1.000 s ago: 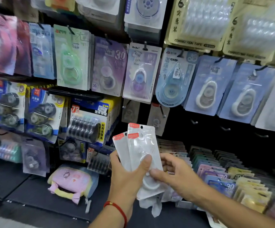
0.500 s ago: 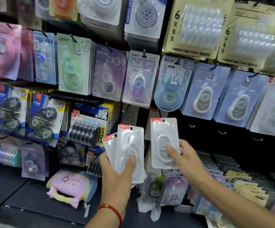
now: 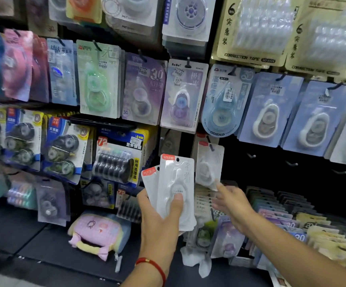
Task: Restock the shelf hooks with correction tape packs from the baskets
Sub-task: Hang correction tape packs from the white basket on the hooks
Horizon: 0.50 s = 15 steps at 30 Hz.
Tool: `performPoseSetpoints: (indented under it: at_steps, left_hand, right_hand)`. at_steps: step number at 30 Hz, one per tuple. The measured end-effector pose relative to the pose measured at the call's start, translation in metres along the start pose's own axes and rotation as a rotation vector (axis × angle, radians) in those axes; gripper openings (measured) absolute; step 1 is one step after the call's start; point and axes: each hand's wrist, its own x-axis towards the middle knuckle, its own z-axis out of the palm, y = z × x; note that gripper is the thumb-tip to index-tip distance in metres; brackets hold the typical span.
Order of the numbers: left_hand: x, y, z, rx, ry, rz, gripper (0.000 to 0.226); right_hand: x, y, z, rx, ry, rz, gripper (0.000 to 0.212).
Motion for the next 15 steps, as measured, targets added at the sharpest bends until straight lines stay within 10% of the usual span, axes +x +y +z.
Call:
performPoseSetpoints:
  at_steps: [8, 15]
  left_hand:
    - [-0.004, 0.001, 0.007, -0.014, -0.105, -0.015, 0.049]
    - [-0.007, 0.001, 0.013, -0.019, -0.168, -0.038, 0.039]
  right_hand:
    - [-0.067, -0.016, -0.003, -0.013, -0.439, -0.191, 0.037]
    - [-0.078, -0.031, -0.008, 0.038, -0.323, -0.319, 0.035]
